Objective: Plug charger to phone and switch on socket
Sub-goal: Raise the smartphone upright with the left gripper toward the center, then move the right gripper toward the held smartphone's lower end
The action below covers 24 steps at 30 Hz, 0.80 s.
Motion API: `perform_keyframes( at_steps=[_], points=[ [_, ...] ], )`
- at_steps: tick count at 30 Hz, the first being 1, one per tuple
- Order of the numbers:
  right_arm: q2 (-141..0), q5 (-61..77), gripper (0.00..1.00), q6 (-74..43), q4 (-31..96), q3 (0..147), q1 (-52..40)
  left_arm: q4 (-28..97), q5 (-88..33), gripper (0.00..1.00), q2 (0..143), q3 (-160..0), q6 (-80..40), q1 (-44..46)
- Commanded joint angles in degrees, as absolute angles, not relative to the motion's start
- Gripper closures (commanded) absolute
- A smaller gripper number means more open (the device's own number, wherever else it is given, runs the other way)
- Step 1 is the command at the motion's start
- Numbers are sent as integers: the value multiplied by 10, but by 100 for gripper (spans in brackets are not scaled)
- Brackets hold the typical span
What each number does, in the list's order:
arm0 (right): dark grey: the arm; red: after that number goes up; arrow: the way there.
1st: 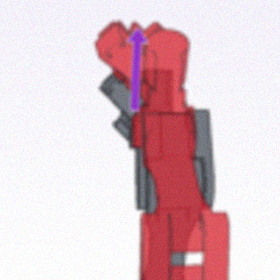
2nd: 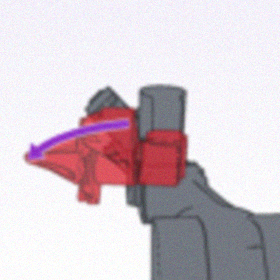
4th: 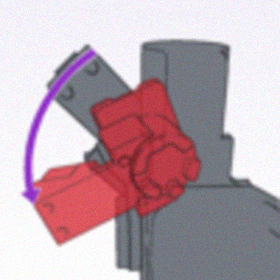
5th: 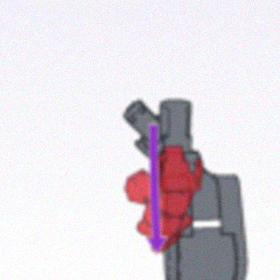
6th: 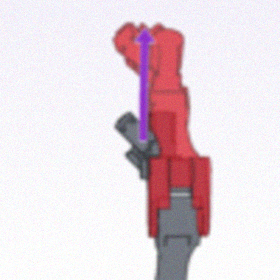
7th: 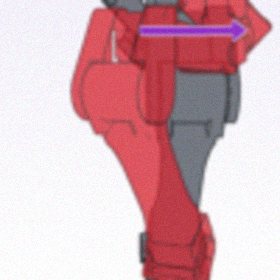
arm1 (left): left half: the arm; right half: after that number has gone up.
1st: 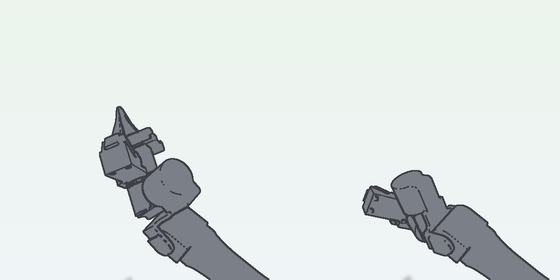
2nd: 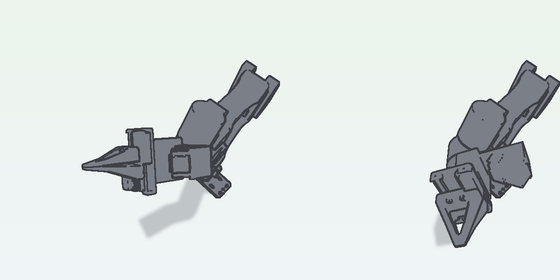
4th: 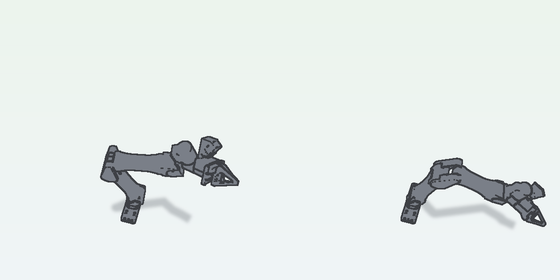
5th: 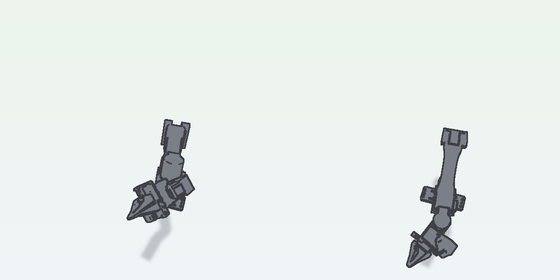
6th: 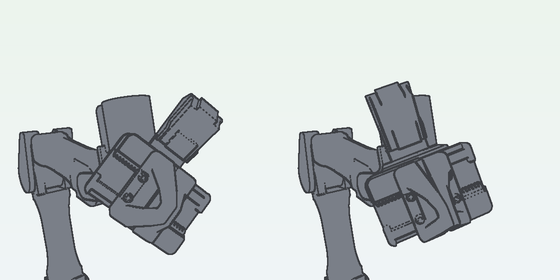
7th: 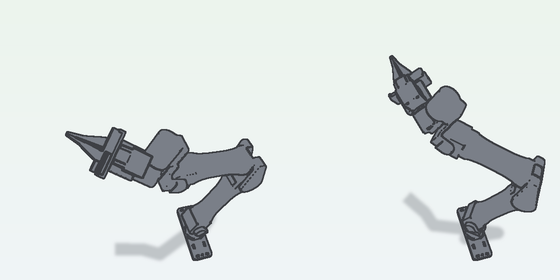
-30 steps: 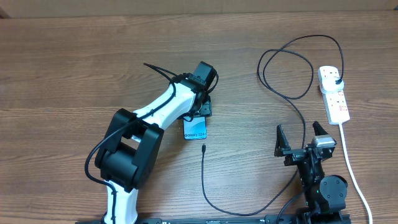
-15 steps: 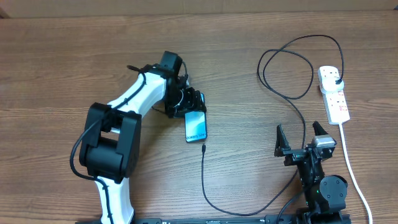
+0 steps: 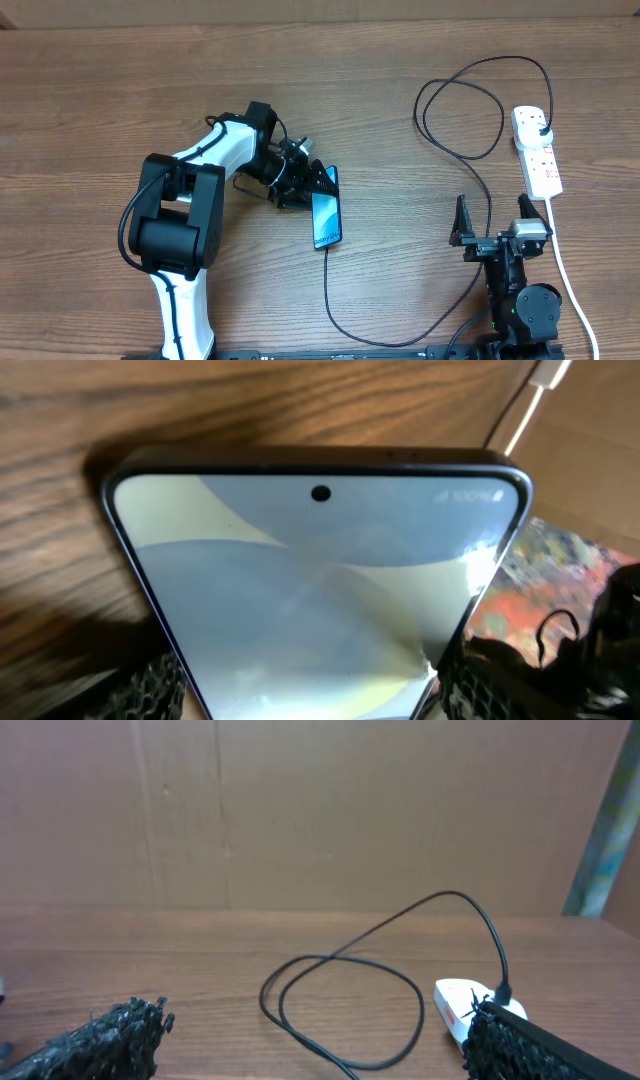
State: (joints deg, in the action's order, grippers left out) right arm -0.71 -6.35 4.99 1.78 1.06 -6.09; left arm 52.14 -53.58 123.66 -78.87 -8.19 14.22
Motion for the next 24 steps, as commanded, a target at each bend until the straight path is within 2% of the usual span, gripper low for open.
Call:
perform_keyframes(
  at_steps=[1,5,7,10,15,20,24],
  points=[
    [-2,-10,0,56,7,4,-64,525,-601,25,1247,-783,-37,138],
    [-2,178,0,24,19,4,-64,522,-652,25,1247,-783,-21,133],
    [-2,241,0,-30,33,5,-64,520,-672,25,1247,-783,-12,132],
    [-7,247,0,-126,35,12,-64,520,-676,25,1247,-783,-12,131],
    [-27,247,0,-135,86,89,-64,518,-676,25,1247,-783,7,130],
    [-115,241,0,-121,233,251,-64,515,-675,25,1247,-783,30,127],
    [-236,241,0,-95,385,394,-64,514,-678,24,1247,-783,37,123]
  ],
)
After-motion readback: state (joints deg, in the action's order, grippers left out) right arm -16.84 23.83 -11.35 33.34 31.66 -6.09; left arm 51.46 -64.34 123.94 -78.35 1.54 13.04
